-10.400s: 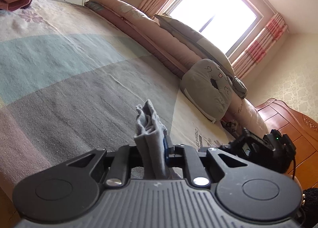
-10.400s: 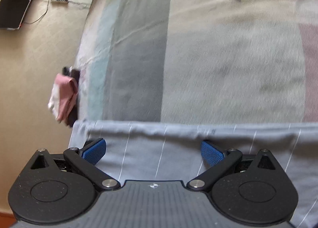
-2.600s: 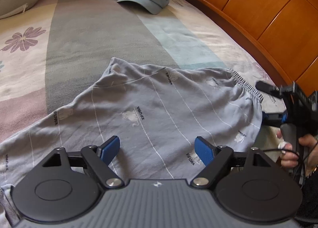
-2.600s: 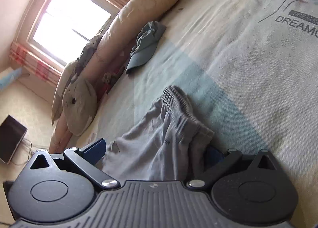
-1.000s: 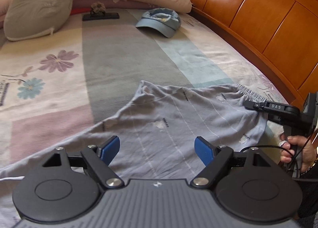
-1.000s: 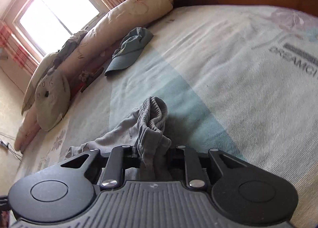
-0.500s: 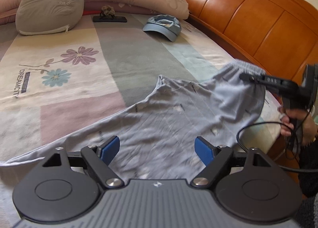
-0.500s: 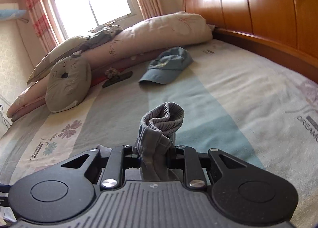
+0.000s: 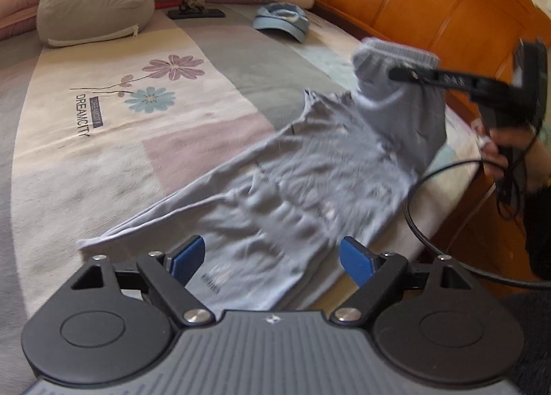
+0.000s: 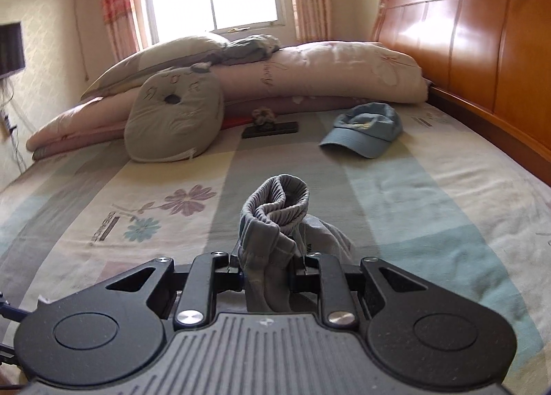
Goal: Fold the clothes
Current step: 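Lift the waistband with the right gripper and fold it over the sweatpants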
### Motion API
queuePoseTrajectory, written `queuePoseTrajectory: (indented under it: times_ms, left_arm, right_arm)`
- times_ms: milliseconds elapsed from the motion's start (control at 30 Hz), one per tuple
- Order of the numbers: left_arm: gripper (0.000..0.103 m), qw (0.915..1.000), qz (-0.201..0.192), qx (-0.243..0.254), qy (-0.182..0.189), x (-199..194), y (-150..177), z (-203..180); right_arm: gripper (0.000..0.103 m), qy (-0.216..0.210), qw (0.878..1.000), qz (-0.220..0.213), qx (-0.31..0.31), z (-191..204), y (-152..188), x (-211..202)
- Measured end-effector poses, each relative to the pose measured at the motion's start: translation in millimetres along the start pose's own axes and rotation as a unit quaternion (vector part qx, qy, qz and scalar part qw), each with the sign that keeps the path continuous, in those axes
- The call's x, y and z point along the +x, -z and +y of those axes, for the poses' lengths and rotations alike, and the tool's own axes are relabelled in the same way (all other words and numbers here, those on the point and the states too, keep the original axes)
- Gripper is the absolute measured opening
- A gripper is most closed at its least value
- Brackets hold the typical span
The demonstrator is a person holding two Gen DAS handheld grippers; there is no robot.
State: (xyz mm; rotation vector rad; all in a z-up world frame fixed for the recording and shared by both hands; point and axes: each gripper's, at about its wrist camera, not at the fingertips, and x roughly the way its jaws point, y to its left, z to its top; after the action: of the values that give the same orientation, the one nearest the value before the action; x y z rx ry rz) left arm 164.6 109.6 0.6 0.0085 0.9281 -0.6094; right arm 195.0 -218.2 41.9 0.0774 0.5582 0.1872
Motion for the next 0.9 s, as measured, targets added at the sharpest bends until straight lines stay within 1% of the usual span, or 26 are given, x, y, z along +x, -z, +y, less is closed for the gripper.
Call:
queuePoseTrajectory:
  times_ms: [133, 300, 467, 567, 733, 900]
  left_arm:
    - [0.086, 0.9987, 0.018, 0.045, -0.013, -8, 7, 3]
    - [0.087, 0.997, 0.025, 0.07, -0.022, -15, 13, 8]
    - [0.087, 0.9975, 0.025, 0.063, -0.02, -18, 18, 17]
    - [0.087, 0.9973, 0.029, 0.065, -0.02, -21, 20, 19]
    - [0.087, 0.9974, 0.032, 0.056, -0.031, -23, 25, 26]
    - [0.087, 0.9981, 0.035, 0.039, -0.033, -26, 32, 32]
  right_arm:
    - [0.025, -0.009, 0.999, 0.008, -0.049, 41, 1, 4]
    - [0.025, -0.022, 0.994, 0.012, -0.103, 82, 3, 5]
    - [0.025, -0.03, 0.989, 0.012, -0.145, 114, 6, 6]
    - [0.025, -0.042, 0.986, 0.012, -0.163, 132, 7, 4]
    - [0.025, -0.064, 0.979, 0.014, -0.194, 161, 12, -1]
    - [0.025, -0.083, 0.974, 0.017, -0.209, 181, 18, -3]
